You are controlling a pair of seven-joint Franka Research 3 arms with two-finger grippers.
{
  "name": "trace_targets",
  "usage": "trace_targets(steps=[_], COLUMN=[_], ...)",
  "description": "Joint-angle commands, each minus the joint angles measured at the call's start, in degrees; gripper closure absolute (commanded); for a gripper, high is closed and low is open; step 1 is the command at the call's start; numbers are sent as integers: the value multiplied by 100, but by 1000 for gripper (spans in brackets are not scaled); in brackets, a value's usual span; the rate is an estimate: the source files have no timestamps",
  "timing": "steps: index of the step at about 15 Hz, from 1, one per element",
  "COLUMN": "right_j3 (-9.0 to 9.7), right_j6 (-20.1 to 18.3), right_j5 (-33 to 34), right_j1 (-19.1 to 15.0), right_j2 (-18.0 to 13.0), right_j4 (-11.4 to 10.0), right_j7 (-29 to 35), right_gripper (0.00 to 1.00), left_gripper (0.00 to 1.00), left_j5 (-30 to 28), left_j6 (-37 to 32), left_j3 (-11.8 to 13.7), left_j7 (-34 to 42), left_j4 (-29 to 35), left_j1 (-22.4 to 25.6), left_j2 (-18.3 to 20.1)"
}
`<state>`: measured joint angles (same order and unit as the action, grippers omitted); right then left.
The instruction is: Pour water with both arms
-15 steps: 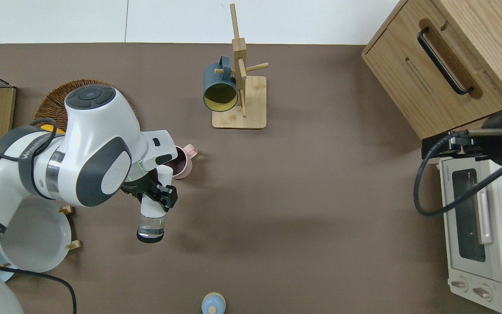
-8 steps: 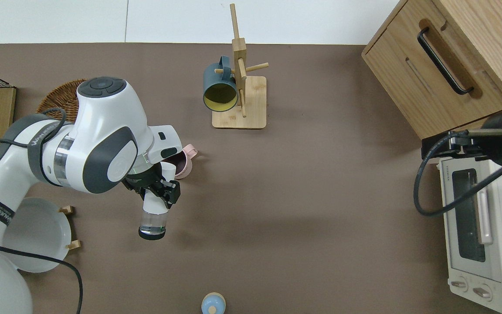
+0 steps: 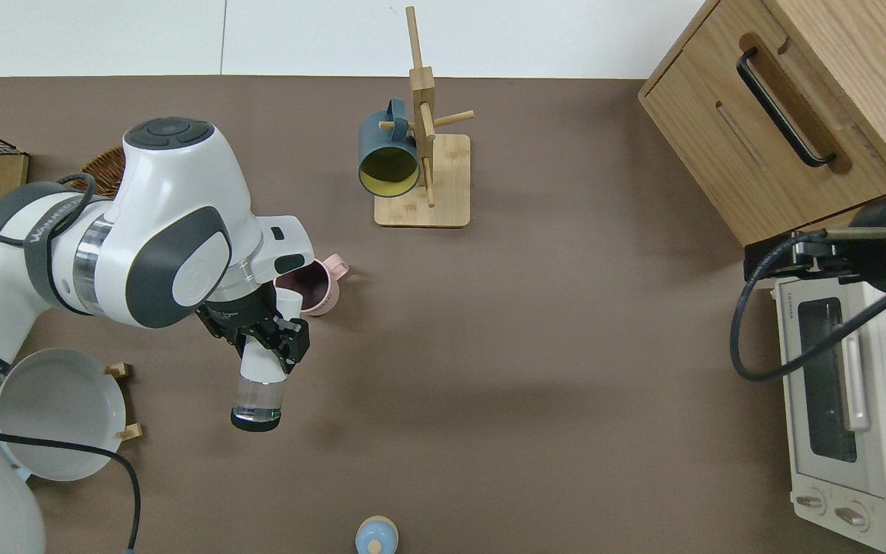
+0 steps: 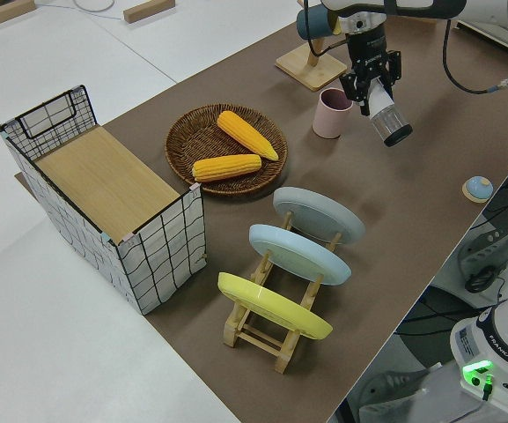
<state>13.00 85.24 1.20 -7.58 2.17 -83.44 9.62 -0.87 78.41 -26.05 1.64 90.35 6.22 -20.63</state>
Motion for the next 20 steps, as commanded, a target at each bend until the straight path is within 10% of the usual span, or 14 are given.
trace_targets(steps=[1,20], right_j3=[10,10], right_j6=[2,2], right_j5=[-93,-93], right_j1=[-33,-33], right_j2=[-23,-14], right_j4=[-6,-6], right_j7=[-39,-39], right_gripper=[7,7], left_gripper=[1000,1000], left_j5=[8,227], left_j6=[-309,-379], left_j3=[-6,-6], left_j7=[-199,-735], left_j4=[-343,-879], left_j1=[-60,-183], left_j2=[-116,-828])
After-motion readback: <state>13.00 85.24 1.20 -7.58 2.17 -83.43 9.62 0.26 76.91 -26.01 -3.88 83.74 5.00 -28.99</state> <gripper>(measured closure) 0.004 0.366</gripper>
